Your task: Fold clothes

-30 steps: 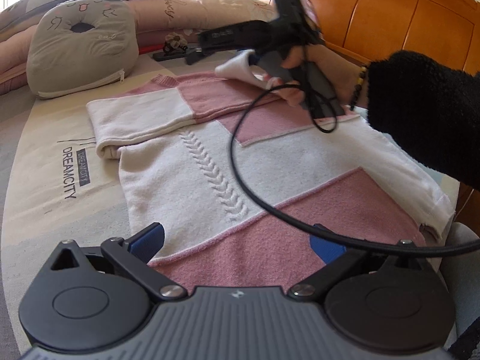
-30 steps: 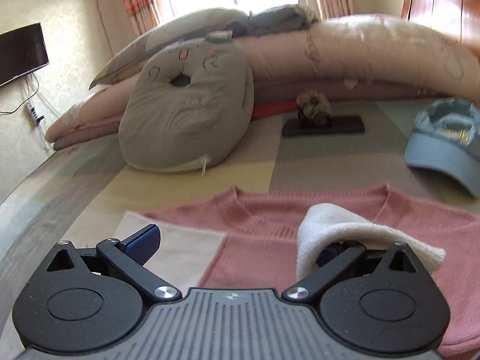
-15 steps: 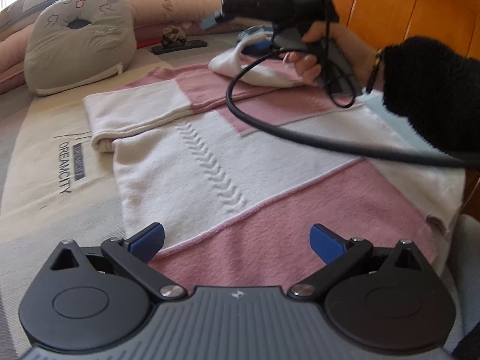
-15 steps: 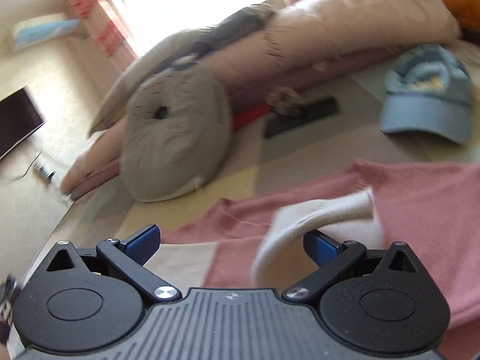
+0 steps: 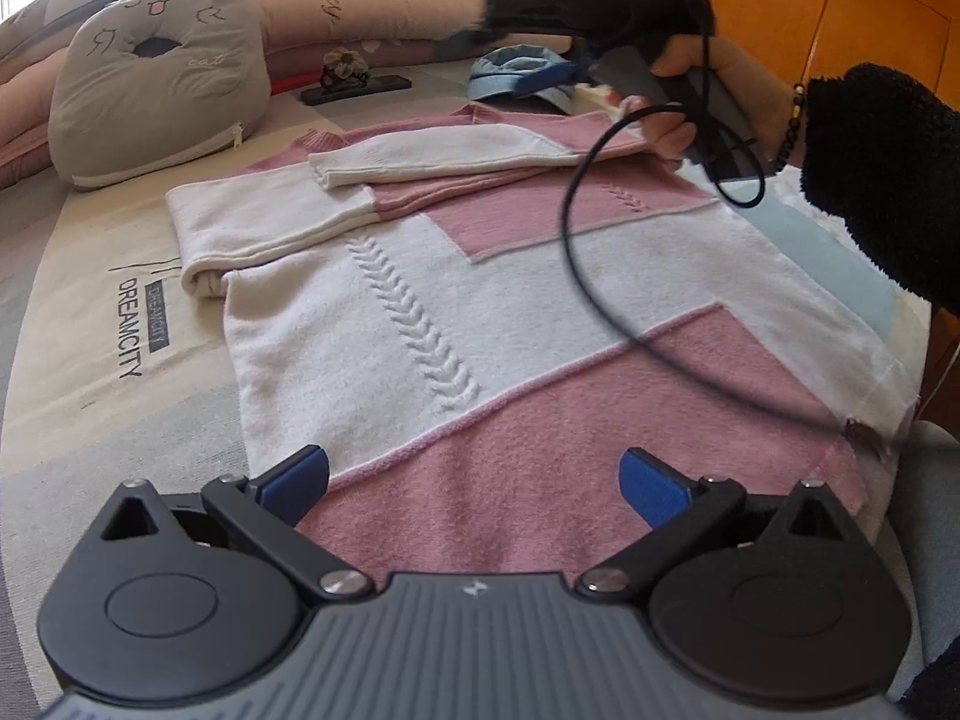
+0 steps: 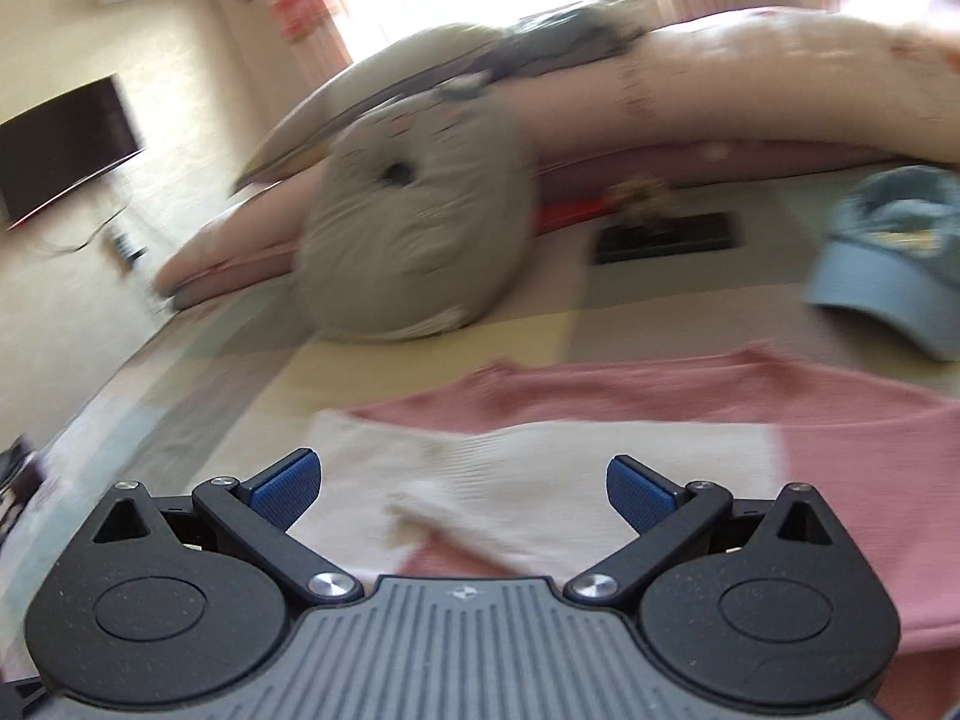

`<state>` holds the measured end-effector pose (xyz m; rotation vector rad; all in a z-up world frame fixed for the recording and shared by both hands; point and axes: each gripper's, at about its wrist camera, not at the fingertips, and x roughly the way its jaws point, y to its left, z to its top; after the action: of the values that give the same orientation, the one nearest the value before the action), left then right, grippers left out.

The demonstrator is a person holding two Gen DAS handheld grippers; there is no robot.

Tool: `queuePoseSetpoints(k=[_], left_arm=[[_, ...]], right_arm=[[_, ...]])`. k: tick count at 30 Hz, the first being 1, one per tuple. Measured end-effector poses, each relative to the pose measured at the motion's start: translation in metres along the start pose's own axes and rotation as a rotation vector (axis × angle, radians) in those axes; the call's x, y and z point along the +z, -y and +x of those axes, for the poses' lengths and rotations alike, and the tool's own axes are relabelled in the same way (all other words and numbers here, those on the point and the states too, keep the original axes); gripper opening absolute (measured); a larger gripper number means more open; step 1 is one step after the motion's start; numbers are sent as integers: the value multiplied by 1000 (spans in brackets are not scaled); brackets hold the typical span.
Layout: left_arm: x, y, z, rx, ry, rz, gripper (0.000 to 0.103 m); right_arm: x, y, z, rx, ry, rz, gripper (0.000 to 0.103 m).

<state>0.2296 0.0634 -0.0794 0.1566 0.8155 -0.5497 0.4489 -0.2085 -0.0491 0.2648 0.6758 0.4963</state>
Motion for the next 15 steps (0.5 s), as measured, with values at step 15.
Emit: queuePoseSetpoints(k=[15], left_arm=[[16,6,-2,-37,6,-4,102]], right_arm=[[-35,139,-73,-133,3,293,103]])
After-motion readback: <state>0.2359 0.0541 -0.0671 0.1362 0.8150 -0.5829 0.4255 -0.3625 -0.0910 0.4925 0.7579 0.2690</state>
